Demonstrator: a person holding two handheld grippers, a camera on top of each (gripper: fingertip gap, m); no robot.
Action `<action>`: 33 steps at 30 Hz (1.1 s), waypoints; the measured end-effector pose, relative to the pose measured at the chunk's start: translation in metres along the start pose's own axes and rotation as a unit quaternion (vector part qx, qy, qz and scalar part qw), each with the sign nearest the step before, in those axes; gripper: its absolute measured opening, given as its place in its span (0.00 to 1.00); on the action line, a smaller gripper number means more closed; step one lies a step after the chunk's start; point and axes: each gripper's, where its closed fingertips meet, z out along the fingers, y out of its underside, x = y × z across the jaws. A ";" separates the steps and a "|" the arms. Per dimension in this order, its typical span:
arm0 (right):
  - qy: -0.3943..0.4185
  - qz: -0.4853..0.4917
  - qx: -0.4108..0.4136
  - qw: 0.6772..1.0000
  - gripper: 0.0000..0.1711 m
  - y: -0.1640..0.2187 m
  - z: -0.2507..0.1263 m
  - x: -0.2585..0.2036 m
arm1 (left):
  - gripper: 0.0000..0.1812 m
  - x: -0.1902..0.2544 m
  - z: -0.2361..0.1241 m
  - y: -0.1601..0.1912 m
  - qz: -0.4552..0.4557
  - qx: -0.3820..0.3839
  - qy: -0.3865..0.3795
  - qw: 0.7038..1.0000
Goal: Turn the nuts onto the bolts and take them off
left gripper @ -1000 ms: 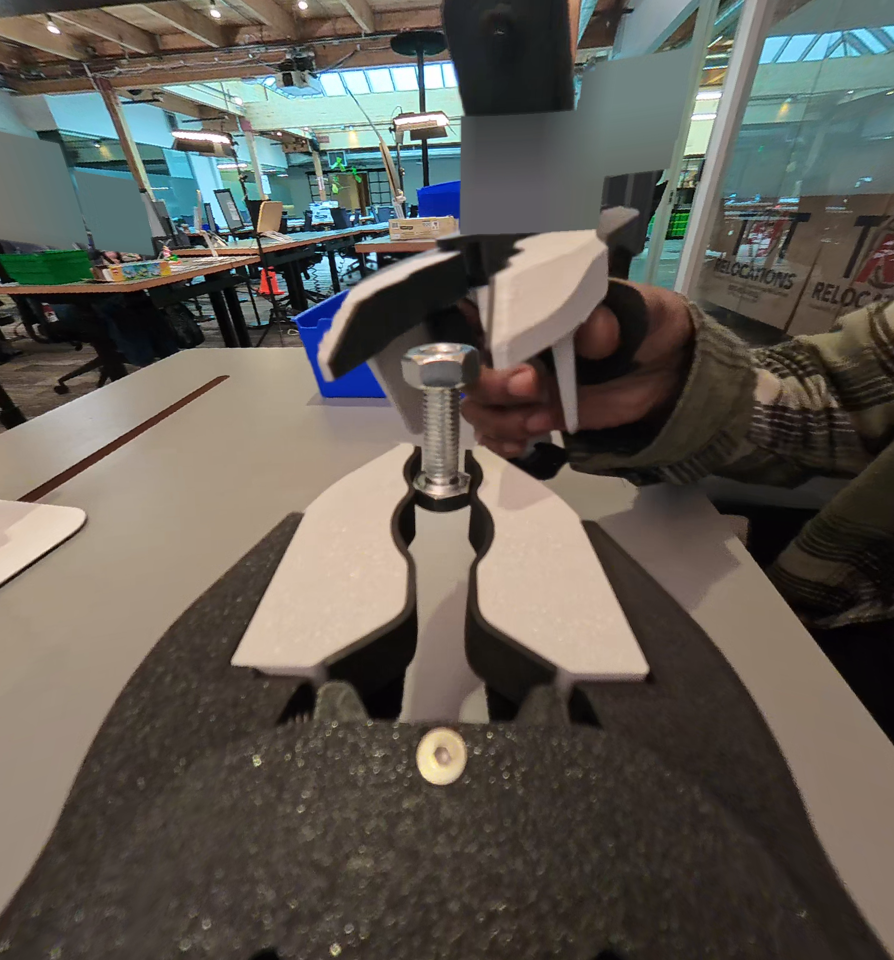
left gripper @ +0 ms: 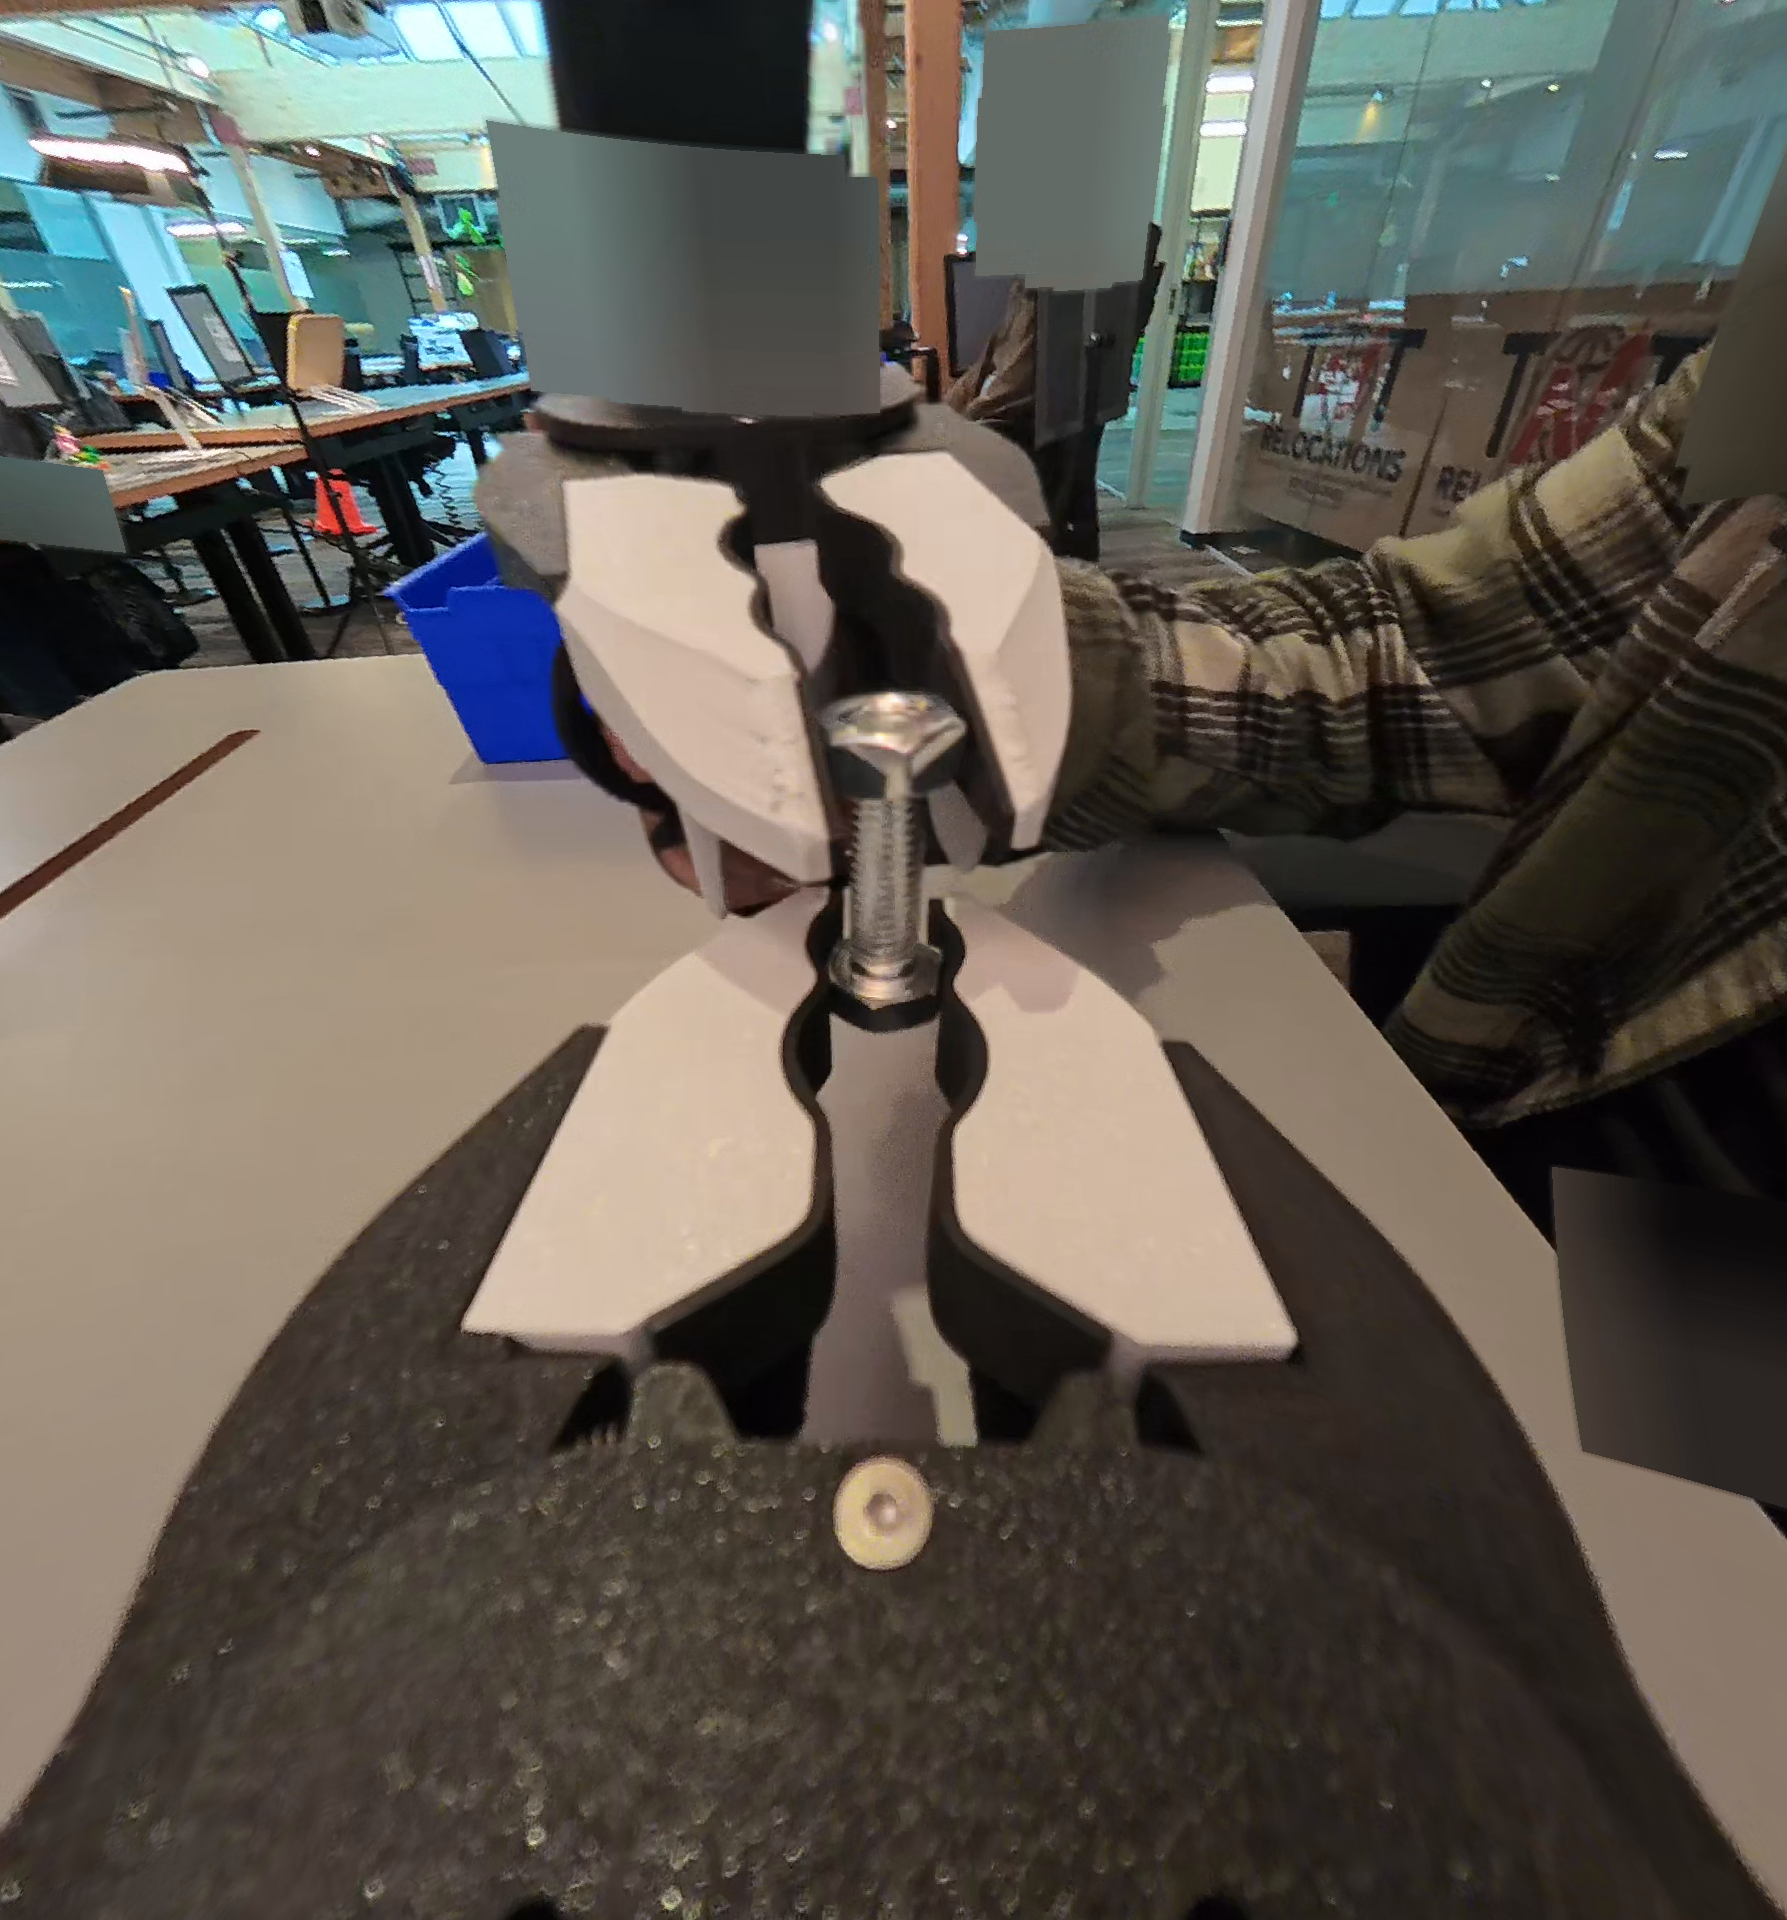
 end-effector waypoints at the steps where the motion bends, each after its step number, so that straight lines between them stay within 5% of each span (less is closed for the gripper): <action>1: -0.018 -0.003 -0.001 1.000 0.10 0.001 0.000 -0.003 | 0.08 0.002 0.001 0.001 0.000 -0.002 0.007 1.000; 8: -0.079 -0.001 -0.011 0.997 0.10 0.010 -0.001 -0.008 | 0.08 0.008 0.007 0.011 -0.018 -0.027 0.033 0.999; 33: -0.045 -0.026 -0.024 0.998 0.15 0.019 -0.005 0.002 | 0.08 0.002 0.011 0.022 -0.057 -0.057 0.026 0.996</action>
